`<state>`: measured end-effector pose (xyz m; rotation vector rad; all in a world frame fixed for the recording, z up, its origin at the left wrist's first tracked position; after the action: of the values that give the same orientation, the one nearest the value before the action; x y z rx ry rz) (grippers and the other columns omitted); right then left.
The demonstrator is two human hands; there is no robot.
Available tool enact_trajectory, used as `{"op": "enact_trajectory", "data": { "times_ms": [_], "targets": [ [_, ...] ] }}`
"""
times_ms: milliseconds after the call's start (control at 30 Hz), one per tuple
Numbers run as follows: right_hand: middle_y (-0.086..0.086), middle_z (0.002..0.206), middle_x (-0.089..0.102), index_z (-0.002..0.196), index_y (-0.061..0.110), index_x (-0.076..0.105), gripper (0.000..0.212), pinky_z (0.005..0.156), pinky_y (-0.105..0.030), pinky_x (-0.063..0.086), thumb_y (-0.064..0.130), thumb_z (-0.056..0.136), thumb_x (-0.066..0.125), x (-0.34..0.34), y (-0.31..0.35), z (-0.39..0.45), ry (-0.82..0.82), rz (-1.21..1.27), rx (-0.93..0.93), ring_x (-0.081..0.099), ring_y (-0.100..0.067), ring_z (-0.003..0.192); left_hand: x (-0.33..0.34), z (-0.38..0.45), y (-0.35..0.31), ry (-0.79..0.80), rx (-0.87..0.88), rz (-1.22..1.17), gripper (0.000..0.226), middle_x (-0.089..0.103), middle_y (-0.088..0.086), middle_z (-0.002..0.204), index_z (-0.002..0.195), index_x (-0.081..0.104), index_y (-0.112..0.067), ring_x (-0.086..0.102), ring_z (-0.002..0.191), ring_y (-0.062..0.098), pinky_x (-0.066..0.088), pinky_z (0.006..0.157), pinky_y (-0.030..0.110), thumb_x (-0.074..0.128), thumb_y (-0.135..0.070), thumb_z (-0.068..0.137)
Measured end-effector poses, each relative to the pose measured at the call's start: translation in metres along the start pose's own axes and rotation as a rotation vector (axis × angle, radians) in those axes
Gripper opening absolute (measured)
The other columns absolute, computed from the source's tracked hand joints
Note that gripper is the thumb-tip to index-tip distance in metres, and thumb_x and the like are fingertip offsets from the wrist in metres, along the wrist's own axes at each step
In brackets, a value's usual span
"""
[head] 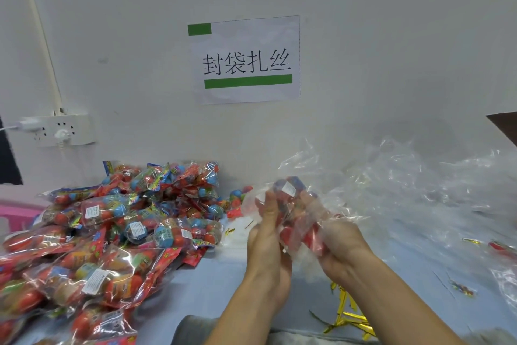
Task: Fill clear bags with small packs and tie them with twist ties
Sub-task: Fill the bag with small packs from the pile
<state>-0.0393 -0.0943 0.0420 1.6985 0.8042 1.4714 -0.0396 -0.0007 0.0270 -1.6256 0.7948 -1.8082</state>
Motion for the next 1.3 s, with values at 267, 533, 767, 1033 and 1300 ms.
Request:
{"op": "enact_trajectory", "data": {
  "times_ms": [267,533,767,1033,1300],
  "targets": [
    [-0.028,0.101,0.073,0.109,-0.014,0.067,0.047,0.070,-0.048,0.063,0.026,0.086,0.078,0.002,0.004,-0.011,-0.050,0.021,0.028,0.072,-0.033,0.079,0.001,-0.002,0.015,0.264,-0.142,0.095,0.042,0.070,0.007,0.124,0.113,0.076,-0.024,0.067,0.115,0.023,0.058,0.084,0.031,0.069,-0.051,0.081],
    [-0.030,0.115,0.067,0.124,-0.011,0.062,0.046,0.077,-0.047,0.050,0.016,0.088,0.074,-0.007,0.019,-0.010,0.014,-0.036,-0.052,0.067,-0.037,0.082,-0.010,-0.005,-0.030,-0.168,0.381,0.585,0.118,0.038,-0.003,0.153,0.150,0.027,-0.029,0.042,0.137,0.014,0.035,0.115,0.037,0.076,-0.076,0.054],
    [-0.009,0.051,0.061,0.063,0.005,0.066,0.033,0.048,-0.027,0.045,0.014,0.095,0.070,-0.010,0.011,-0.011,0.095,-0.668,-0.275,0.059,-0.019,0.047,-0.004,-0.005,-0.040,0.126,1.063,1.436,0.047,0.023,-0.018,0.159,0.144,0.030,-0.049,0.008,0.150,0.006,0.002,0.116,0.020,0.045,-0.039,0.100],
    [0.003,0.046,0.040,0.063,0.016,0.045,0.038,0.034,-0.017,0.022,0.019,0.095,0.065,-0.006,-0.007,-0.010,0.057,-1.017,-0.076,0.040,-0.010,0.040,0.003,-0.013,-0.043,0.055,1.073,1.177,0.018,0.072,-0.007,0.098,0.093,0.073,-0.013,0.064,0.099,0.010,0.047,0.090,0.042,0.056,-0.009,0.090],
    [0.013,0.039,0.054,0.041,0.033,0.062,0.052,0.040,-0.009,0.033,0.053,0.089,0.065,-0.011,0.015,-0.012,0.024,-1.242,-0.200,0.049,0.000,0.037,-0.005,-0.012,-0.045,-0.072,0.962,1.119,0.013,0.072,-0.003,0.084,0.090,0.073,-0.010,0.064,0.080,0.016,0.049,0.073,0.029,0.063,-0.006,0.095]
  ]
}}
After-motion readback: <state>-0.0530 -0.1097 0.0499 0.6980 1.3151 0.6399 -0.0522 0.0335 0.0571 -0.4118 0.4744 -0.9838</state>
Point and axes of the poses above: each hand's wrist, its own z-axis towards the middle knuckle, its own x-axis out of the palm, y = z × x, the point moved 1 cm from there along z, towards the middle knuckle
